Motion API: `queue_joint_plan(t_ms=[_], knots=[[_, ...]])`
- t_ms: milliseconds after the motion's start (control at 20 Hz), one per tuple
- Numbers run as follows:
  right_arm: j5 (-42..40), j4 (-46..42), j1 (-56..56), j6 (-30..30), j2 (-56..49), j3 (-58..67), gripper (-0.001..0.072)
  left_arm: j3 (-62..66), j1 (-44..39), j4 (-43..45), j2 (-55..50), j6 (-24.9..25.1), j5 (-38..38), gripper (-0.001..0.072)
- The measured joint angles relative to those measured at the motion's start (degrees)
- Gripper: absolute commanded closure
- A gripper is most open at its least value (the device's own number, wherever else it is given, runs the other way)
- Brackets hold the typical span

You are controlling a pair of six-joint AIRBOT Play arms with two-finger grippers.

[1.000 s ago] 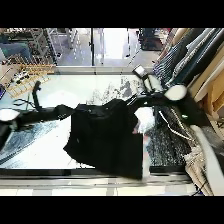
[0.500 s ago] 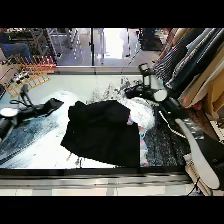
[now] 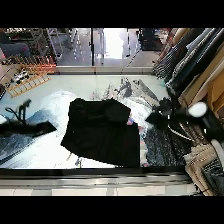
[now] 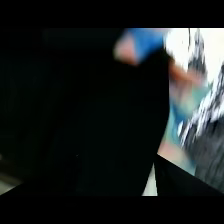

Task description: Fold the clothes and pants, and hang the long-sleeved shirts on hangers.

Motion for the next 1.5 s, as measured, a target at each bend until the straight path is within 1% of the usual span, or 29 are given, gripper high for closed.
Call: queue_joint_plan(t_ms=[150,300,650,800,850,950,1100,1150,1200,1250,1300,1350,1400,1500], knots=[[2.3,0.5,-1.0,2.3,6.7,-13.9,0.0171,-7.3,0.1,-2.0,0.2,-1.4,0.2,0.0081],[3.5,1.9,-1.4,3.8,10.0,-22.6,0.0170,-12.2,0.2,-4.7,0.2,-2.0,4.4,0.0081],[3.7,5.7,-1.6,8.7,11.8,-33.5,0.0172,-15.4,-1.3,-9.9,-4.9,-2.5,11.2,0.0081],[-0.2,8.0,-1.6,11.0,11.8,-36.0,0.0173,-15.6,-3.2,-14.5,-8.1,-2.2,13.7,0.0086],[-2.0,8.6,-1.6,12.1,11.8,-36.5,0.0173,-15.6,-3.7,-16.5,-8.9,-1.8,14.6,0.0113],[-5.8,9.5,-1.6,14.5,11.8,-37.1,0.0177,-15.7,-4.7,-19.5,-10.0,-1.2,16.3,0.0207],[-11.1,10.1,-1.6,18.5,11.6,-37.6,0.0219,-15.7,-5.9,-21.9,-11.1,-0.7,19.7,0.0387],[-12.7,10.2,-1.6,19.6,11.4,-37.6,0.0246,-15.7,-6.1,-22.4,-11.4,-0.6,20.4,0.0426],[-14.1,10.3,-1.6,20.7,10.8,-37.7,0.0327,-15.7,-6.3,-22.9,-11.6,-0.6,21.0,0.0487],[-15.2,10.4,-1.6,21.4,10.2,-37.7,0.0418,-15.7,-6.4,-23.1,-11.9,-0.6,21.5,0.0589],[-15.9,10.4,-1.6,21.9,9.5,-37.7,0.0540,-15.7,-6.4,-23.1,-12.1,-0.5,22.1,0.0691],[-16.8,10.5,-1.5,22.4,8.9,-37.7,0.0635,-15.7,-6.5,-23.3,-12.2,-0.4,22.5,0.0692],[-17.4,10.5,-1.4,22.4,8.4,-37.7,0.0691,-15.7,-6.5,-23.6,-12.3,-0.4,22.5,0.0693],[-18.1,10.5,-1.2,21.6,8.3,-37.4,0.0693,-15.7,-6.6,-23.8,-12.3,-0.4,22.5,0.0695]])
